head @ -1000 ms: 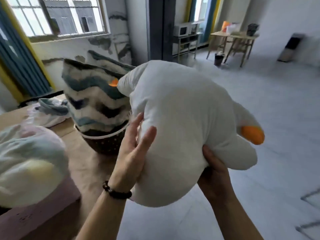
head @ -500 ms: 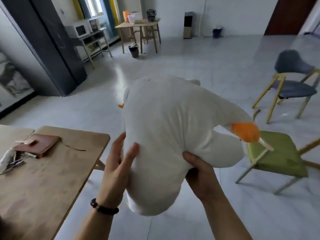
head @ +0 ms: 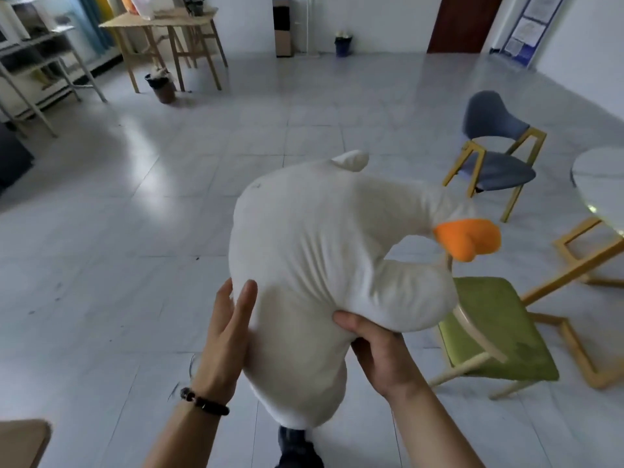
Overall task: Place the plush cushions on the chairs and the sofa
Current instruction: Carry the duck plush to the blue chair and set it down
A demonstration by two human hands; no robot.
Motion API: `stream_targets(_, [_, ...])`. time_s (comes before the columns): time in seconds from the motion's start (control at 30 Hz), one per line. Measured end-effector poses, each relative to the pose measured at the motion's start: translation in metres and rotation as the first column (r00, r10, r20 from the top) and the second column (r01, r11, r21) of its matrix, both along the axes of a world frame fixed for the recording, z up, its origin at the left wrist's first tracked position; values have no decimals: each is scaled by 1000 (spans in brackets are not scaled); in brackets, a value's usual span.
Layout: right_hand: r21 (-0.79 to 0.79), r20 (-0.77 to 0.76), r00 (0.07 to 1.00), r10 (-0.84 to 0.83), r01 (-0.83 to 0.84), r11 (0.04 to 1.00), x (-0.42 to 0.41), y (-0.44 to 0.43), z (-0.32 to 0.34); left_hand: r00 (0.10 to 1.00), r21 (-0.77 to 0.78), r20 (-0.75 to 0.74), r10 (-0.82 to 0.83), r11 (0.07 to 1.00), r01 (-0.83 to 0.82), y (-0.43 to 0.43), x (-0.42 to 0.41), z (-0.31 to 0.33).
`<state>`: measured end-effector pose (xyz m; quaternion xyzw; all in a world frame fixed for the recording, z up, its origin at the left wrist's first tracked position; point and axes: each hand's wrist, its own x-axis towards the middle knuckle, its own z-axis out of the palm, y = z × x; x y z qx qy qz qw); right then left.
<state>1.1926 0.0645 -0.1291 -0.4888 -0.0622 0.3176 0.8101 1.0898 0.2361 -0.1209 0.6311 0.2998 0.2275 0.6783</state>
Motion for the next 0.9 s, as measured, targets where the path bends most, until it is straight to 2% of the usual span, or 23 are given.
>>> stream_targets(0.1, [-27, 56, 996, -75, 77, 997, 75, 26, 20, 996, -33, -13, -91, 995, 90, 35, 93, 8])
stream_targets(0.27, [-21, 93, 950, -298, 301, 953, 192, 34, 41, 955, -46, -43, -294, 955, 292, 61, 255, 26])
stream_targets(0.5, [17, 26, 817, -576, 575, 818, 387, 33, -2, 848, 1, -55, -527, 849, 528, 50, 499, -1])
stream_targets(0.63, [42, -10, 783, -622, 622, 782, 517, 38, -3, 828, -4, -61, -557, 830, 558, 46, 628, 1])
stream_targets(0.9, [16, 63, 839, -541, 541, 841, 753, 58, 28, 849, 11, 4, -529, 848, 529, 76, 864, 35])
